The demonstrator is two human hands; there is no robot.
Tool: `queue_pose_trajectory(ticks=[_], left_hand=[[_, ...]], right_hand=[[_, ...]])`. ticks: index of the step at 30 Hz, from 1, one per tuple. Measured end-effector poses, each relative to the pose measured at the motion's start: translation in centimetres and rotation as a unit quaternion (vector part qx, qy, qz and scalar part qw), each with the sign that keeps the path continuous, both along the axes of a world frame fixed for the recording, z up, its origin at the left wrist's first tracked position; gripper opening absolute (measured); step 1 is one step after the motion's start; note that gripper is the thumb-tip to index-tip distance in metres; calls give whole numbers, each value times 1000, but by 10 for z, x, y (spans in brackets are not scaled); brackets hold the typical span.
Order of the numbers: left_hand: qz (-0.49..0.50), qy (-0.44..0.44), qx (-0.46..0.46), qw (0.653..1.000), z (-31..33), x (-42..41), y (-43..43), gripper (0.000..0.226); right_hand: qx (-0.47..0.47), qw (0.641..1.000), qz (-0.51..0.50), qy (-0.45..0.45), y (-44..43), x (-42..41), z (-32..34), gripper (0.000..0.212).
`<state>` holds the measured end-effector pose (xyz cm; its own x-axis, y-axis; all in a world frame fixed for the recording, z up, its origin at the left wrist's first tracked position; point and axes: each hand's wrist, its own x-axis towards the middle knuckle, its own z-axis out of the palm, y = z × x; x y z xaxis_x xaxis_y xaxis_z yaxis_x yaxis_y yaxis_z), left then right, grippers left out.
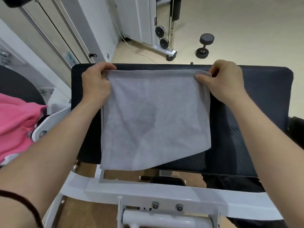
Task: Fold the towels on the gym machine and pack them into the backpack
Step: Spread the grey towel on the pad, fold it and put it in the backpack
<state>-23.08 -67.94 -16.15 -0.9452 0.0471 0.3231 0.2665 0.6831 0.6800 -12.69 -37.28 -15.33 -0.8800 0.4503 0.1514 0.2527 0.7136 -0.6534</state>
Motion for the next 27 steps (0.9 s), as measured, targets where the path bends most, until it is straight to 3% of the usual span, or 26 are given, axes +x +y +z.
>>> queue_pose_trajectory(ticks=[6,11,17,20,23,27], left_hand=[[39,36,-40,998,-8,-8,-5,26],[90,13,6,996,-11,-2,-14,14],[122,-7,114,986,-9,-17,-25,16],[143,-4,115,983,-8,-23,-27,20],[146,5,67,987,-9,-31,-22,29],[151,47,-102,982,-7,-10,-6,48]], right_hand=[[50,999,-15,-3,-3,-9,0,33],[47,999,0,12,-6,-8,1,33],[-186,980,46,52,-12,-16,10,29],[-196,978,22,72,-18,-24,4,28],[-166,983,-4,81,-30,-30,3,29],[-98,994,13,44,-43,-2,11,43]])
